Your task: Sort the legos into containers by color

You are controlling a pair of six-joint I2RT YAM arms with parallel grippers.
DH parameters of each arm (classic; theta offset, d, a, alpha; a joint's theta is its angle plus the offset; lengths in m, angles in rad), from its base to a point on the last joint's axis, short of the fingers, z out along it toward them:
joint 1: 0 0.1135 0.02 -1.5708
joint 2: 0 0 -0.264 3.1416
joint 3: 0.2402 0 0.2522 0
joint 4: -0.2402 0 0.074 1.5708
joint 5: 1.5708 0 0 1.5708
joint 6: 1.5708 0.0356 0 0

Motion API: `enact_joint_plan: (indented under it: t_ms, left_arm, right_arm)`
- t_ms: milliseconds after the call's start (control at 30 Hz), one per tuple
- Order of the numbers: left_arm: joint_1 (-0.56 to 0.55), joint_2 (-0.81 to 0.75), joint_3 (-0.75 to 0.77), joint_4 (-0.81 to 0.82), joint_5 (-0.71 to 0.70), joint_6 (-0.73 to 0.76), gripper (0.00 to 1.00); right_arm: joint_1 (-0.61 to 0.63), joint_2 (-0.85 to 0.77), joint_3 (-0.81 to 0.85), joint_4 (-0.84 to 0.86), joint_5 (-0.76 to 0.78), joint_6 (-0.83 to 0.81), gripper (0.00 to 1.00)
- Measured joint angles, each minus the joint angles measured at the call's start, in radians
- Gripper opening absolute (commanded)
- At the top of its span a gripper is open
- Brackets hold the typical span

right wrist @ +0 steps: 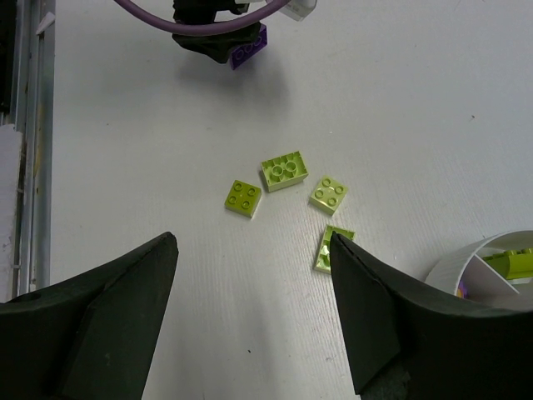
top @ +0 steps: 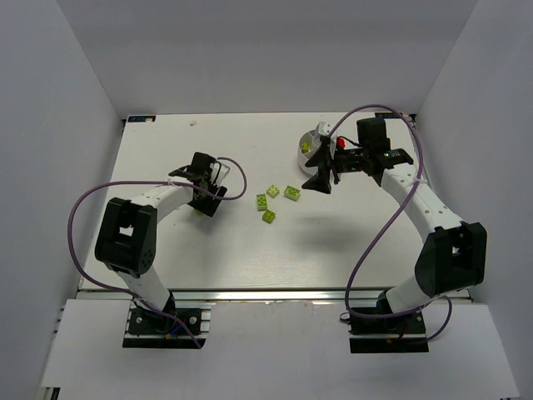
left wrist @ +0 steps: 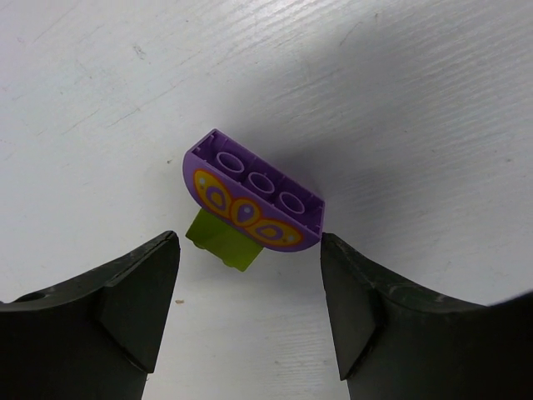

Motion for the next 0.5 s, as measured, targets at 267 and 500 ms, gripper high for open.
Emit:
enact_joint_plan:
  t_ms: [267,500]
  left_arm:
    - [0.0,-0.005,-0.003,0.0,0.098,0.032,0.81]
    - [0.0,-0.013,-0.005,-0.004,0.152,0.037,0.81]
  right_arm:
    - [0.0,0.0,0.0,0.0,0.0,0.0,0.79]
    - [0.0,0.0,0.0,0.0,0.0,0.001,0.79]
